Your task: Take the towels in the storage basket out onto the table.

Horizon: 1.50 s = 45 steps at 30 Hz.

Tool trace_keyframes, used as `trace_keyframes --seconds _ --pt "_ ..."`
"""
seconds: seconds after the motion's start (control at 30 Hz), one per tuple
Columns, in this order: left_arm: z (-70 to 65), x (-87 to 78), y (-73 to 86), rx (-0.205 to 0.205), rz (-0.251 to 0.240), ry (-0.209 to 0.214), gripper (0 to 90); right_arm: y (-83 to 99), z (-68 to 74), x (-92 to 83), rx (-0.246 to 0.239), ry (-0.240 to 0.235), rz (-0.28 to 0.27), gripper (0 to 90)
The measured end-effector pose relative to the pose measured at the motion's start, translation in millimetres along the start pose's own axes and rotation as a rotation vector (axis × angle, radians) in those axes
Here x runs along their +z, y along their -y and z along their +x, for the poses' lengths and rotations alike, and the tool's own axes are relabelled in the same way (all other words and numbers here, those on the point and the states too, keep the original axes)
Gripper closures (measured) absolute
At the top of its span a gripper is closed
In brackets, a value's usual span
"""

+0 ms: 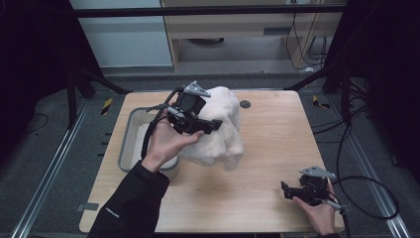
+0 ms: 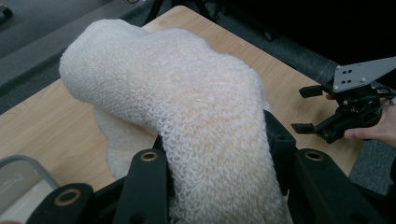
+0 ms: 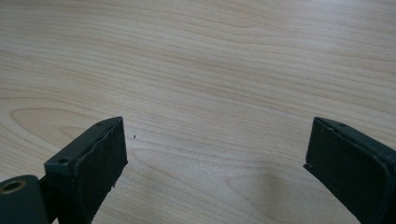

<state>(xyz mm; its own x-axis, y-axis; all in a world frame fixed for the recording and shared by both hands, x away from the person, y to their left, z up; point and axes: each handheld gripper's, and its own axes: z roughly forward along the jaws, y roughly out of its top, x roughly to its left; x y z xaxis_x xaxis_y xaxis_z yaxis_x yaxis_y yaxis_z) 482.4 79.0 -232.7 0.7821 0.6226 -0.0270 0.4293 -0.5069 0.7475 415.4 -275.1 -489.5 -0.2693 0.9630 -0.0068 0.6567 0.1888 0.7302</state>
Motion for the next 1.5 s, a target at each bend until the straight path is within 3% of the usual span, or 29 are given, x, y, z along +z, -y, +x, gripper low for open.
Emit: trace_keyframes --seconds 0.43,1.13,1.33,1.5 --pt "-7.0 38.7 6.8 0.007 0.035 0.041 60.6 0.7 -1.3 -0.1 -0.005 0.003 -0.002 5.3" --pt "-7.8 98.1 31.4 -0.028 0.092 0.089 60.0 1.3 -1.1 1.2 -0.004 0.001 0.005 5.1" --pt "-8.4 111.3 36.9 -0.044 0.085 0.108 59.7 1.5 -1.5 1.5 -0.001 0.002 0.006 5.0" --pt "-10.2 122.8 42.5 -0.042 0.099 0.104 59.3 1.6 -1.5 1.8 -0.001 0.002 0.007 4.9"
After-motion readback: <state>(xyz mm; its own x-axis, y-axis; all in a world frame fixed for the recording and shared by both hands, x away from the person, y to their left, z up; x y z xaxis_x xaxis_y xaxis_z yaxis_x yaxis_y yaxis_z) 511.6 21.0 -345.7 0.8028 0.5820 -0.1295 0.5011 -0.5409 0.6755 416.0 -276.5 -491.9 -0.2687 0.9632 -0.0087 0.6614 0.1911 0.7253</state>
